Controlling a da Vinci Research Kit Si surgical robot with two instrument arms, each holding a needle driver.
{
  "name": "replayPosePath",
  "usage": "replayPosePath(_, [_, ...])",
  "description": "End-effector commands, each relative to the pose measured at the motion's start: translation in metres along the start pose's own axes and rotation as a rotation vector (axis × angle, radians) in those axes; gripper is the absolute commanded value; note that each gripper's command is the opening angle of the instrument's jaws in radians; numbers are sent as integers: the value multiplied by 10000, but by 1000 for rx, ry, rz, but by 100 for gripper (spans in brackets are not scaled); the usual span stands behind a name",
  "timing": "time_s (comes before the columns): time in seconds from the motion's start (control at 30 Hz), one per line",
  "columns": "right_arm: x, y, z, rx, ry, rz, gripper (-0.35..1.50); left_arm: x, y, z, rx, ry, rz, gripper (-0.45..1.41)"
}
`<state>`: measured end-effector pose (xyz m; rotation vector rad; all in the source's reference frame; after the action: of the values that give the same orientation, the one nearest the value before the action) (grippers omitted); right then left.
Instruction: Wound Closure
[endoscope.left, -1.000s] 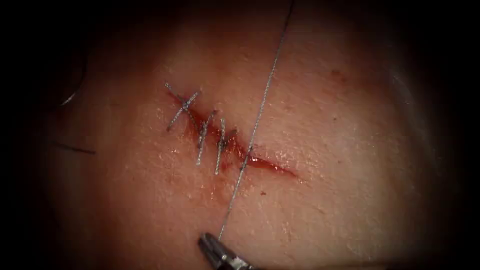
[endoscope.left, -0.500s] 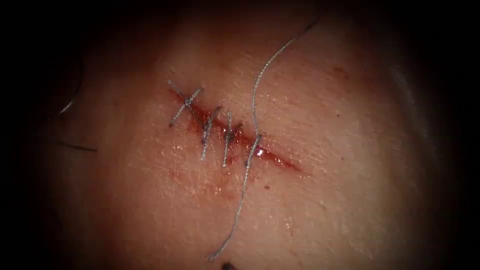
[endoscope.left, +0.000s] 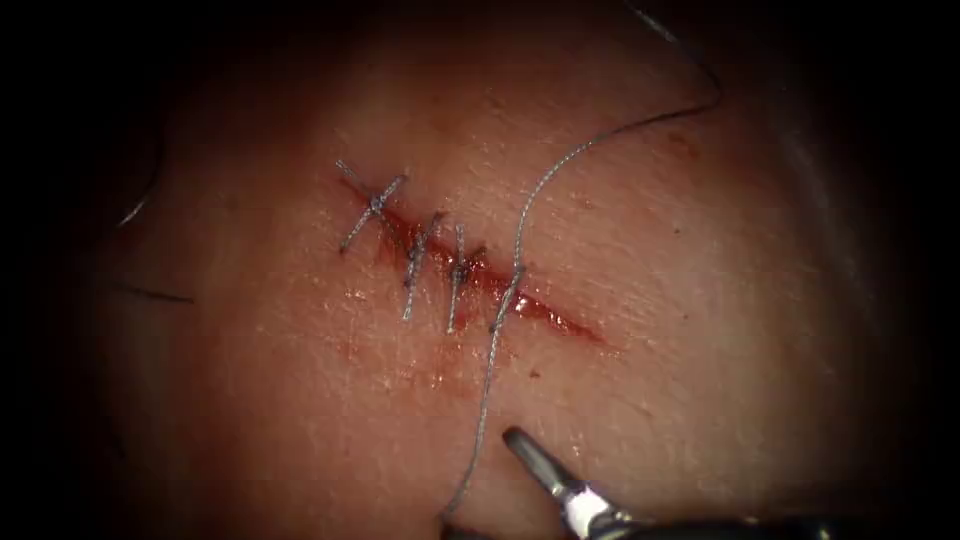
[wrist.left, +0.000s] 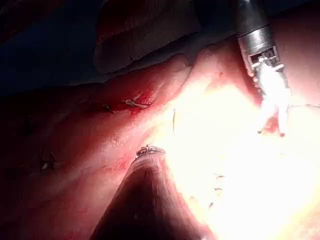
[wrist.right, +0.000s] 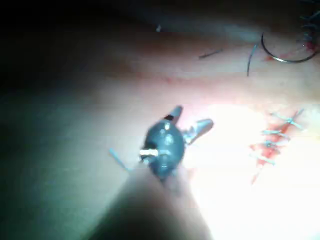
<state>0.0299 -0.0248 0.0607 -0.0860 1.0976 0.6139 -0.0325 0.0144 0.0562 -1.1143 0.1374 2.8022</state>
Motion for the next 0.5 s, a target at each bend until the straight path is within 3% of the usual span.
replayPosePath(0.03, [-3,11,13,-8,13,-5,-13,0,5,2,3,5,3,-45])
replayPosePath(0.07, [-2,20,19,-12,17,-7,-29,-1,13,-5,6,8,6,-45])
replayPosePath(0.1, [-1,32,26,-21,29,-7,-35,-3,25,-12,7,8,10,-45])
replayPosePath(0.5, [-4,77,65,-95,80,-20,-35,-25,91,-26,20,-3,34,-45])
